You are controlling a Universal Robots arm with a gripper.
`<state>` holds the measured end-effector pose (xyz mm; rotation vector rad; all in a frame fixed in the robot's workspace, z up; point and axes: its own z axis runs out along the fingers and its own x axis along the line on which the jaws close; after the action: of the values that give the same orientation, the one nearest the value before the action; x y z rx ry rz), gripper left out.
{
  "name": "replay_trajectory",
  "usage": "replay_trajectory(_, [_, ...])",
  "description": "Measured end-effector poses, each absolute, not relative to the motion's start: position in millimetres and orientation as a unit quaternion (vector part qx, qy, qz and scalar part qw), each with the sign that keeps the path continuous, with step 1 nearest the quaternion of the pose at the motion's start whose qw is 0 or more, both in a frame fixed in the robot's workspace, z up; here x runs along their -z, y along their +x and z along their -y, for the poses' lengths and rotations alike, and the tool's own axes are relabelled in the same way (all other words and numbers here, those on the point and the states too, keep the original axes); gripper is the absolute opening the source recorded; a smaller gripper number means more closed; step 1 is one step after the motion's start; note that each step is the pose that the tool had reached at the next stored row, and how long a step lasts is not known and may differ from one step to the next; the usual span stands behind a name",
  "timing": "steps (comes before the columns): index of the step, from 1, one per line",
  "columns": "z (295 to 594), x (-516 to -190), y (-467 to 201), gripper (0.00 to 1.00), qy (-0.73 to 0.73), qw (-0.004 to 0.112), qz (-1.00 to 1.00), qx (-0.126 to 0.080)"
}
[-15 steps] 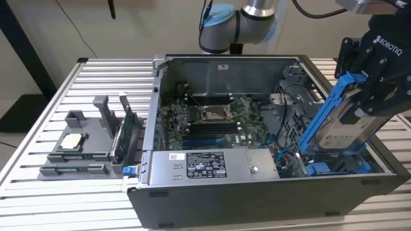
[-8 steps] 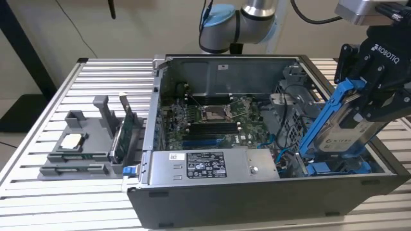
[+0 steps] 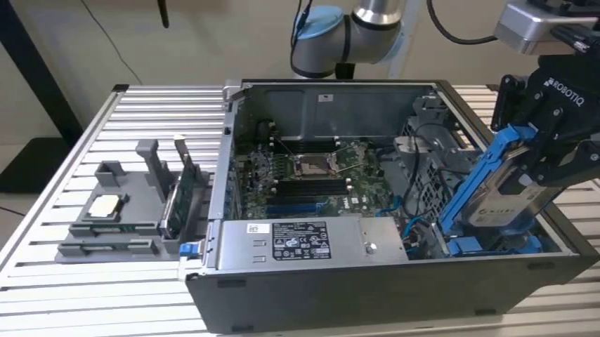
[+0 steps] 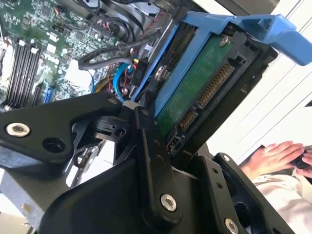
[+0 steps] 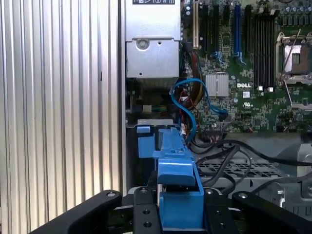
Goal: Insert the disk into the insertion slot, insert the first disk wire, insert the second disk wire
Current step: 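Insert the disk into the insertion slot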
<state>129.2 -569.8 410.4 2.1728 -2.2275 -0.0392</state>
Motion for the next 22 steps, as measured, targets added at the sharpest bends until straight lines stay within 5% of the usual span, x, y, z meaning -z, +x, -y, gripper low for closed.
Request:
replay_trajectory(18, [570, -387, 129, 0.33, 0.698, 0.015, 0.716, 0.012])
replay_trajectory(22, [570, -390, 129, 0.41, 0.698, 0.015, 0.716, 0.012])
